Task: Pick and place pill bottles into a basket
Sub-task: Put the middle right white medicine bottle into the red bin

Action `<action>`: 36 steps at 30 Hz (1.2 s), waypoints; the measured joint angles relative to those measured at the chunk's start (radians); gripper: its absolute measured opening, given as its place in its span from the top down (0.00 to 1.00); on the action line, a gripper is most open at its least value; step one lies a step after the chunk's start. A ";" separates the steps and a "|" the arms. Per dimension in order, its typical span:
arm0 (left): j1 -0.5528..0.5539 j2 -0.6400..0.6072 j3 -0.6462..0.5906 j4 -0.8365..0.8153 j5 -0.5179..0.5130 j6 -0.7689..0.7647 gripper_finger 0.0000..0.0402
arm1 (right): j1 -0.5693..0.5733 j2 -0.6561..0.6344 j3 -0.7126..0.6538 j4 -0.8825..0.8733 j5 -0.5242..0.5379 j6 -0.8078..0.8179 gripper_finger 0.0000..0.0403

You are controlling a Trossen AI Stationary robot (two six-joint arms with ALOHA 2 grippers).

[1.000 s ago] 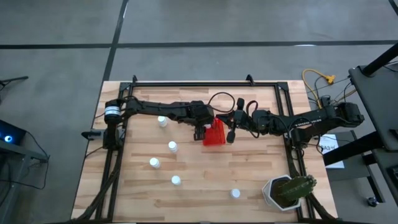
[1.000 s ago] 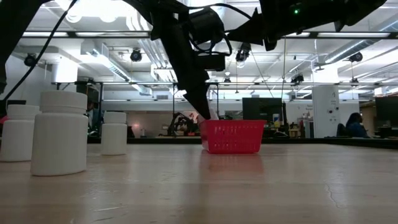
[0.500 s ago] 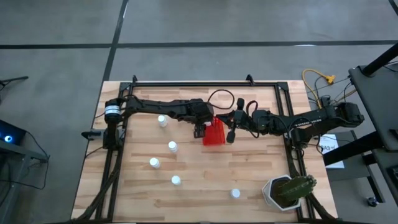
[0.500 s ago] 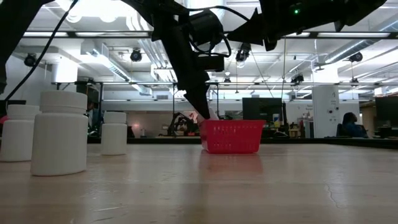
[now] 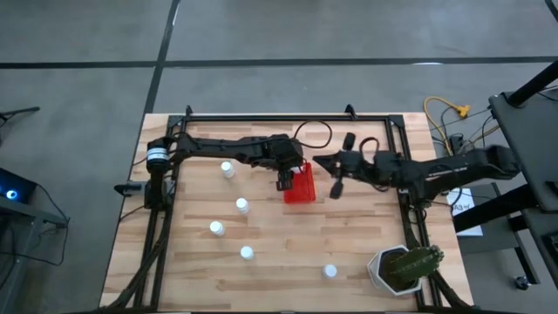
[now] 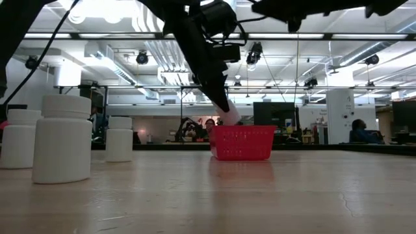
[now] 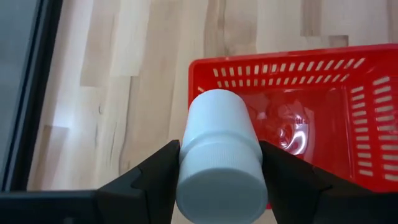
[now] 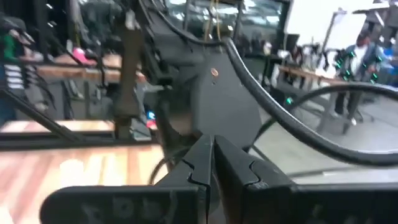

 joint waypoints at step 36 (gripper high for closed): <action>-0.034 0.338 0.594 -0.514 -0.023 0.029 0.52 | 0.026 -0.224 -0.132 0.004 -0.050 0.023 0.98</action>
